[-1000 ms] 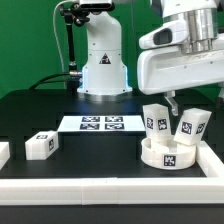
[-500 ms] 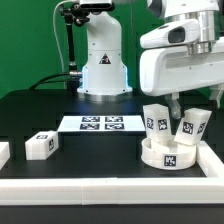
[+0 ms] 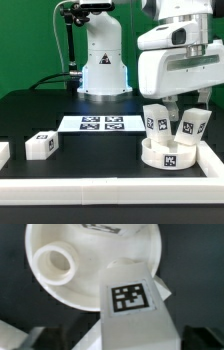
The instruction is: Assemble stool
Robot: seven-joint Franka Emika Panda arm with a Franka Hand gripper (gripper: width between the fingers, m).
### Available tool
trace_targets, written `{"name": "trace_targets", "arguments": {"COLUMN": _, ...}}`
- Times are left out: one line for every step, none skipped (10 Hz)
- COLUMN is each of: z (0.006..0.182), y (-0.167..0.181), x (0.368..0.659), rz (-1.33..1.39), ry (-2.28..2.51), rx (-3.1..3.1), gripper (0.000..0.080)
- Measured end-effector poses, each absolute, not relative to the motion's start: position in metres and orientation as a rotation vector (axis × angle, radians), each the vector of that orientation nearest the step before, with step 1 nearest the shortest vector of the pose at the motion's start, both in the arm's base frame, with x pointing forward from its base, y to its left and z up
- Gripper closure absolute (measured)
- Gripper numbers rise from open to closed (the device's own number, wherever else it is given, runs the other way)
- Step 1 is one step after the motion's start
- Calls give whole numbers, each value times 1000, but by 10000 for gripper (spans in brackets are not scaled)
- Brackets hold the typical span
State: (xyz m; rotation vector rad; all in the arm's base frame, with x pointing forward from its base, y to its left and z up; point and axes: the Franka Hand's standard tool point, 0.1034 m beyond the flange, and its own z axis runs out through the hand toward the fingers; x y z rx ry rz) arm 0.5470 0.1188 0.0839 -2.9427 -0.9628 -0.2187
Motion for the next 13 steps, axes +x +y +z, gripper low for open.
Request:
{"name": "trace_targets", "arguments": {"z": 84, "y": 119, "x": 547, "rz": -219, "ry": -963, "rx": -2943, "gripper": 357}}
{"name": "trace_targets", "arguments": {"z": 84, "y": 119, "x": 547, "rz": -219, "ry": -962, "rx": -2943, "gripper": 464}}
{"name": "trace_targets", "arguments": {"z": 84, "y": 119, "x": 547, "rz": -218, "ry": -950, "rx": -2946, "gripper": 464}}
{"name": "trace_targets", "arguments": {"z": 84, "y": 119, "x": 547, "rz": -218, "ry": -918, "rx": -2955, "gripper": 464}}
{"name": "trace_targets", "arguments": {"z": 84, "y": 118, "x": 547, "rz": -218, "ry": -918, "rx": -2955, "gripper": 464}}
{"name": "trace_targets", "arguments": {"z": 84, "y": 118, "x": 547, "rz": -217, "ry": -890, "rx": -2961, "gripper": 464}}
{"name": "trace_targets", "arguments": {"z": 84, "y": 117, "x": 547, "rz": -215, "ry": -749, "rx": -2993, "gripper": 464}}
{"name": "trace_targets", "arguments": {"z": 84, "y": 116, "x": 548, "rz": -212, "ry": -615, "rx": -3018, "gripper": 464}}
{"name": "trace_targets", "arguments": {"z": 84, "y": 116, "x": 548, "rz": -213, "ry": -504, "rx": -3034, "gripper": 464}}
{"name": "trace_targets", "arguments": {"z": 84, "y": 115, "x": 548, "rz": -211, "ry": -353, "rx": -3047, "gripper": 462}}
{"name": "trace_targets", "arguments": {"z": 84, "y": 115, "x": 548, "rz": -213, "ry": -228, "rx": -3053, "gripper": 462}}
{"name": "trace_targets", "arguments": {"z": 84, "y": 114, "x": 548, "rz": -211, "ry": -129, "rx": -3054, "gripper": 462}}
{"name": "trace_targets", "arguments": {"z": 84, "y": 113, "x": 548, "rz": -205, "ry": 27, "rx": -3050, "gripper": 462}}
